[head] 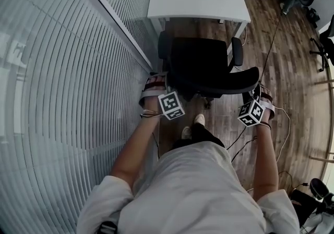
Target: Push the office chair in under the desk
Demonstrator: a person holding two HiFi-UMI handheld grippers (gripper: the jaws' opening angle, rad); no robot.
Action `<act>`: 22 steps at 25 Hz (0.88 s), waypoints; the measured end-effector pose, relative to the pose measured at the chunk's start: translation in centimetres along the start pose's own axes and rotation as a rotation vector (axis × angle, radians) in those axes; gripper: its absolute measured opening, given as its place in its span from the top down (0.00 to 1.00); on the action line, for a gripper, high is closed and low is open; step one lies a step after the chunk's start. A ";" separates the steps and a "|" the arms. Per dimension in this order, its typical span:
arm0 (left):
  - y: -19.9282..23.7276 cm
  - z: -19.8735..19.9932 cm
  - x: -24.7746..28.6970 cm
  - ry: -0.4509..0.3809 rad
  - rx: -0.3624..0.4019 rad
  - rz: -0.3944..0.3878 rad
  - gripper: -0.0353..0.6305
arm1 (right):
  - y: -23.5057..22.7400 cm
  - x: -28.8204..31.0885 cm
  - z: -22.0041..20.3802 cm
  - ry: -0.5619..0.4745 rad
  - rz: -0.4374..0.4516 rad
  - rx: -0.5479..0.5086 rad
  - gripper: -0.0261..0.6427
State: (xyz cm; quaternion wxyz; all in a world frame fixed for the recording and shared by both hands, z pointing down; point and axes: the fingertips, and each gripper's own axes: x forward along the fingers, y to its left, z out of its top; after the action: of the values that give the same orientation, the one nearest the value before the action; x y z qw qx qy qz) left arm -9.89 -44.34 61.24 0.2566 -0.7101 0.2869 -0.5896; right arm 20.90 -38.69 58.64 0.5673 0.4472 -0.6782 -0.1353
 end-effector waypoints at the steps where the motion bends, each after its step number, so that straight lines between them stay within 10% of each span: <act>1: 0.3 0.0 0.4 0.000 0.001 -0.001 0.62 | -0.2 0.5 -0.1 0.006 0.000 -0.002 0.61; 22: 4.1 0.7 6.2 -0.007 -0.004 0.019 0.62 | -3.8 6.6 0.7 -0.002 -0.016 -0.008 0.61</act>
State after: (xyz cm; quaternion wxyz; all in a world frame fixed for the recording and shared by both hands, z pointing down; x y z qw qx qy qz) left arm -8.75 -51.65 62.55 0.2616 -0.7100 0.2940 -0.5840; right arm 22.32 -46.09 60.08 0.5673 0.4500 -0.6747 -0.1430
